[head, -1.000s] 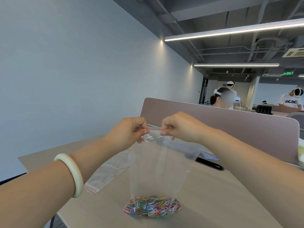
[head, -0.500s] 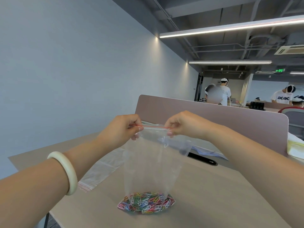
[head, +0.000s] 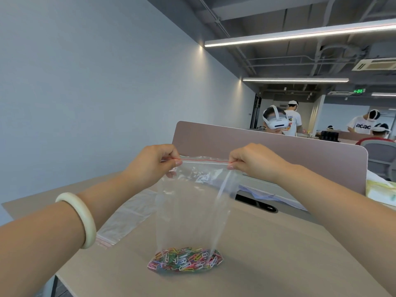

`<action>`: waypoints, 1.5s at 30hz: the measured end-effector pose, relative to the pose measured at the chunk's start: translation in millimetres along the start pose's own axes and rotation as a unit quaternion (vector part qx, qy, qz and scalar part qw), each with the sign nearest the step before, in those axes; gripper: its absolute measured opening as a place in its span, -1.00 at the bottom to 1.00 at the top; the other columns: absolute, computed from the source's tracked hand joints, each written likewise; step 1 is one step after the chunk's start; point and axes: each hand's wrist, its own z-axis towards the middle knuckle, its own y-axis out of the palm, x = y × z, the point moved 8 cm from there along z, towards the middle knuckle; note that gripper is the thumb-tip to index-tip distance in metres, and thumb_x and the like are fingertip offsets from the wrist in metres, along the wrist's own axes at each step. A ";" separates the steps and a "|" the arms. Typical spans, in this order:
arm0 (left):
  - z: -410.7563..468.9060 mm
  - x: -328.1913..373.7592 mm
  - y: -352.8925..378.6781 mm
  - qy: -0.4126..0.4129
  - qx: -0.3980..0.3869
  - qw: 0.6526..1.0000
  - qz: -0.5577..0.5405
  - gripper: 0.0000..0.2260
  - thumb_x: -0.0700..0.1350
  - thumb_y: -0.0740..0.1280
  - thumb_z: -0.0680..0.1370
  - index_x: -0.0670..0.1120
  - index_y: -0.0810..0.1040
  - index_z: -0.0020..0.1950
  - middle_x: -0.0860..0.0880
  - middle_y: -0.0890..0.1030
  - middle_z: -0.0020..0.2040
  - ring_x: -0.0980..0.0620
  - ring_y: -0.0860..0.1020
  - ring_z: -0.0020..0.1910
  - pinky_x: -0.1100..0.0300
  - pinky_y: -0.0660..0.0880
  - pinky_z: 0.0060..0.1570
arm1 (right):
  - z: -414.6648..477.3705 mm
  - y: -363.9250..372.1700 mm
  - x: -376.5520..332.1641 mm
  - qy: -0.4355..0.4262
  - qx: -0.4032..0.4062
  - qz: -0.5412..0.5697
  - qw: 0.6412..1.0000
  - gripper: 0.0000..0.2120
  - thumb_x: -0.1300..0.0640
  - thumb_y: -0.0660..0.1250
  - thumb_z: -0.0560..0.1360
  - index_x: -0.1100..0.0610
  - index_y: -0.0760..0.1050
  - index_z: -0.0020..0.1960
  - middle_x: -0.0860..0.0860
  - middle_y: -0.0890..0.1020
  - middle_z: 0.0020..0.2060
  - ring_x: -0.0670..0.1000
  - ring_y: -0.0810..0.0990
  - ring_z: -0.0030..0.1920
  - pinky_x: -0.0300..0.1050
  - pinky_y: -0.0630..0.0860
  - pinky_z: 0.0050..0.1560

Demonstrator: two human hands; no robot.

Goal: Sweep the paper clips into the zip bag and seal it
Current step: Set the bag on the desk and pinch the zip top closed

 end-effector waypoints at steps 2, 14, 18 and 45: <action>1.3 -0.5 -1.4 -0.004 0.013 1.000 -0.005 -0.86 -0.22 0.32 0.52 -0.15 0.50 -0.25 -0.09 0.59 -0.35 0.10 0.61 -0.40 0.09 0.55 -0.06 | 0.7 2.9 3.7 0.006 0.004 0.038 0.999 -0.80 0.04 0.27 0.52 0.15 0.48 -0.19 -0.03 0.47 -0.42 0.06 0.46 -0.32 -0.11 0.30 -0.30; 4.7 -19.7 -5.6 -0.037 0.021 0.999 -0.023 -0.92 -0.16 0.40 0.47 -0.11 0.62 -0.23 0.07 0.65 -0.39 0.27 0.58 -0.47 0.44 0.44 -0.34 | -5.7 4.2 12.4 0.017 0.003 0.077 0.997 -0.79 0.08 0.28 0.52 0.22 0.47 -0.19 -0.04 0.42 -0.44 -0.05 0.33 -0.40 -0.15 0.26 -0.36; 1.6 -24.5 -7.4 -0.039 -0.003 0.999 -0.012 -0.89 -0.13 0.37 0.49 -0.02 0.62 -0.24 0.17 0.65 -0.44 0.36 0.56 -0.41 0.58 0.36 -0.43 | -7.5 6.1 21.7 0.026 0.011 0.112 0.993 -0.83 0.10 0.31 0.51 0.18 0.50 -0.20 -0.06 0.44 -0.44 -0.03 0.38 -0.39 -0.17 0.33 -0.33; -10.8 -83.7 -26.6 -0.178 0.008 0.984 -0.020 -0.63 -0.04 0.18 0.59 -0.05 0.38 0.41 -0.09 0.49 0.33 -0.09 0.43 0.31 -0.02 0.33 0.37 | 23.7 14.5 -65.4 0.010 0.079 0.101 0.992 -0.70 0.07 0.22 0.53 0.03 0.41 0.26 0.01 0.51 0.07 0.05 0.50 0.04 -0.01 0.46 0.05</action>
